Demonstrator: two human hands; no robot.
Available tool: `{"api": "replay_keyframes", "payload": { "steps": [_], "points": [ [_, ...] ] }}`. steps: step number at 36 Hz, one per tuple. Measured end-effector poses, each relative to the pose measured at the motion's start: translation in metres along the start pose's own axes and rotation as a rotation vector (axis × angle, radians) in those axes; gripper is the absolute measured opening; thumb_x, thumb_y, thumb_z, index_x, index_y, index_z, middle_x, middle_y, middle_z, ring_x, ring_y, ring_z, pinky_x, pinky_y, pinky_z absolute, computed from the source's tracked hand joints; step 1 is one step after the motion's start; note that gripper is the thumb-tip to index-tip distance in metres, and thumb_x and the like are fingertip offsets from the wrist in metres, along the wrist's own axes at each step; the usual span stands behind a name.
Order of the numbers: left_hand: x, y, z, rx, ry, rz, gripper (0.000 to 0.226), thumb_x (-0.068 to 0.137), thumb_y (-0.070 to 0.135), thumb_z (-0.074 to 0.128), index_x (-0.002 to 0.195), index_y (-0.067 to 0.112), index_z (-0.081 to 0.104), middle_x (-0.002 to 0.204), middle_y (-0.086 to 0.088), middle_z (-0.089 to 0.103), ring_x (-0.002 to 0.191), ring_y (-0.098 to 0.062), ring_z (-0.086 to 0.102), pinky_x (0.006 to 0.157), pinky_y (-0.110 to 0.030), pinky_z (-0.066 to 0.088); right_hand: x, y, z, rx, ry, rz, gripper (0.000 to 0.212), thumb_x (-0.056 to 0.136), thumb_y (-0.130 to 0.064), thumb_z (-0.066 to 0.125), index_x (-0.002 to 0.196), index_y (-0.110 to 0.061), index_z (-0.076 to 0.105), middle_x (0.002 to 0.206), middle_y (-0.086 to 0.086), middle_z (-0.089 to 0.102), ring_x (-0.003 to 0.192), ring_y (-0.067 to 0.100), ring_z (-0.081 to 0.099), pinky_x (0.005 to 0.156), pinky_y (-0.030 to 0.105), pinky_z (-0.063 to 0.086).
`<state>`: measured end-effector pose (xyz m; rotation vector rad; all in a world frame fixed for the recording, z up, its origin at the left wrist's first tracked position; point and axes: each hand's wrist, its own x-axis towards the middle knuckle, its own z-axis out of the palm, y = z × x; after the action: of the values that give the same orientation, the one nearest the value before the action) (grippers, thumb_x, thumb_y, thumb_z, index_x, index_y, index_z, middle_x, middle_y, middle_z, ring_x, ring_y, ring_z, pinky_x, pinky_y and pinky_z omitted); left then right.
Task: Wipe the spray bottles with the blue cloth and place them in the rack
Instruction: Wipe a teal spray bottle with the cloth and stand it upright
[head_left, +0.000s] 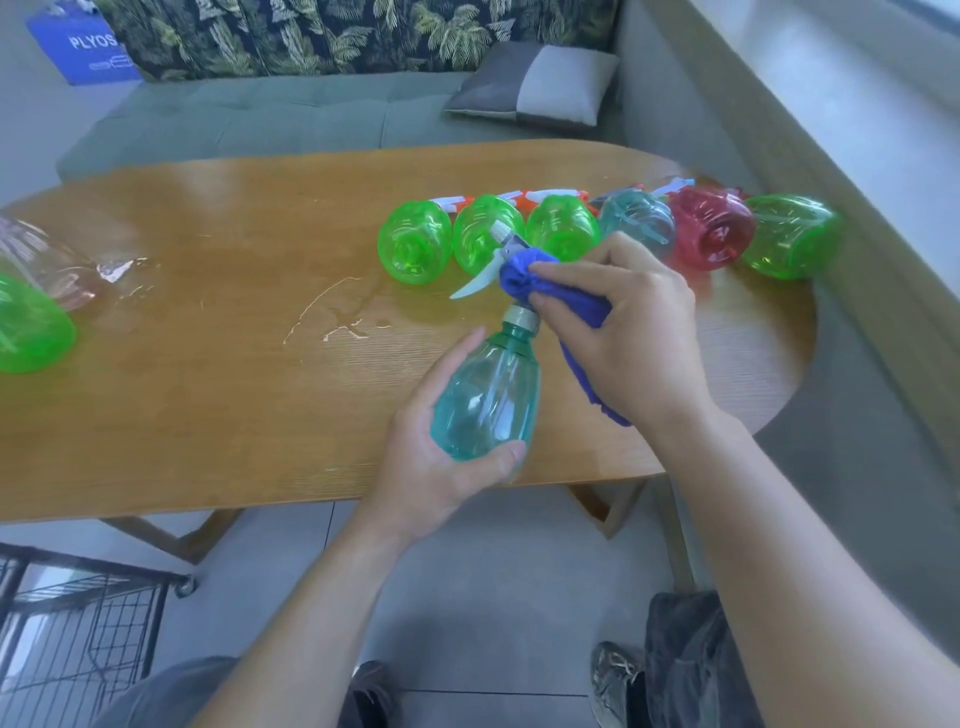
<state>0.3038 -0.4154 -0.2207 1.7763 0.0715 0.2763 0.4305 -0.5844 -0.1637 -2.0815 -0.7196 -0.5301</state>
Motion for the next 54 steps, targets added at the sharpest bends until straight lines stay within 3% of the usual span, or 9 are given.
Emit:
{"api": "replay_keyframes", "payload": {
  "steps": [7,23,26,30,37,42,47,50,54],
  "points": [
    [-0.001,0.000,0.000,0.032,-0.015,-0.002,0.096,0.076,0.013,0.090,0.160,0.033,0.048,0.156,0.004,0.059,0.146,-0.025,0.055,0.121,-0.056,0.045,0.000,-0.002,0.001,0.002,0.111,0.053,0.024,0.092,-0.035,0.077,0.115,-0.027,0.080,0.094,-0.007,0.063,0.085,0.006,0.059,0.078,0.036,0.053],
    [-0.002,0.003,0.002,0.078,-0.026,0.026,0.095,0.074,0.014,0.090,0.157,0.036,0.049,0.152,0.010,0.062,0.143,-0.020,0.057,0.119,-0.042,0.048,0.005,-0.008,0.007,0.033,0.181,0.042,0.025,0.093,-0.030,0.078,0.116,-0.022,0.081,0.094,-0.009,0.062,0.085,0.004,0.057,0.079,0.026,0.052],
    [-0.002,0.003,0.003,0.090,-0.019,0.035,0.094,0.074,0.015,0.090,0.156,0.035,0.050,0.151,0.012,0.062,0.143,-0.016,0.057,0.119,-0.038,0.047,0.002,-0.011,0.011,0.031,0.091,-0.014,0.024,0.093,-0.033,0.078,0.116,-0.025,0.081,0.096,-0.005,0.062,0.083,0.008,0.061,0.076,0.038,0.055],
    [-0.001,0.002,0.002,0.065,-0.009,0.026,0.094,0.074,0.015,0.090,0.158,0.028,0.049,0.153,0.007,0.062,0.146,-0.020,0.055,0.122,-0.049,0.046,-0.002,-0.017,0.017,0.006,-0.070,-0.168,0.024,0.093,-0.036,0.076,0.115,-0.029,0.081,0.100,-0.007,0.063,0.080,0.014,0.065,0.067,0.042,0.056],
    [-0.002,0.002,0.002,0.085,-0.020,0.024,0.095,0.074,0.016,0.091,0.158,0.033,0.050,0.152,0.013,0.062,0.145,-0.016,0.055,0.121,-0.045,0.046,0.002,-0.006,0.010,-0.040,0.169,-0.020,0.026,0.093,-0.034,0.077,0.117,-0.024,0.080,0.095,-0.003,0.064,0.078,0.014,0.062,0.066,0.043,0.054],
    [-0.001,0.000,0.002,0.057,0.004,0.016,0.094,0.073,0.014,0.089,0.157,0.029,0.050,0.149,0.011,0.064,0.143,-0.016,0.057,0.120,-0.036,0.047,0.000,-0.011,0.014,-0.001,0.014,-0.071,0.023,0.092,-0.034,0.079,0.114,-0.028,0.081,0.095,-0.007,0.061,0.080,0.013,0.063,0.068,0.043,0.055],
    [-0.001,0.001,0.001,0.049,-0.020,0.025,0.093,0.074,0.014,0.090,0.157,0.034,0.051,0.150,0.009,0.063,0.143,-0.018,0.058,0.118,-0.035,0.047,0.004,-0.005,0.008,-0.019,0.140,0.021,0.026,0.092,-0.033,0.078,0.116,-0.026,0.081,0.093,-0.006,0.062,0.080,0.009,0.060,0.071,0.041,0.054],
    [-0.001,0.002,0.001,0.036,-0.007,0.016,0.093,0.074,0.013,0.089,0.156,0.032,0.051,0.148,0.011,0.065,0.141,-0.014,0.059,0.113,-0.025,0.048,0.004,-0.002,0.005,-0.002,0.074,0.017,0.025,0.092,-0.035,0.078,0.116,-0.028,0.081,0.092,-0.007,0.061,0.081,0.008,0.059,0.073,0.041,0.054],
    [-0.001,-0.001,0.000,0.018,0.006,0.003,0.093,0.074,0.013,0.089,0.157,0.032,0.052,0.150,0.009,0.063,0.142,-0.017,0.058,0.117,-0.034,0.048,0.004,-0.002,0.004,0.014,-0.024,-0.024,0.024,0.092,-0.037,0.078,0.115,-0.031,0.081,0.092,-0.007,0.061,0.082,0.009,0.060,0.074,0.041,0.054]
  ]
}}
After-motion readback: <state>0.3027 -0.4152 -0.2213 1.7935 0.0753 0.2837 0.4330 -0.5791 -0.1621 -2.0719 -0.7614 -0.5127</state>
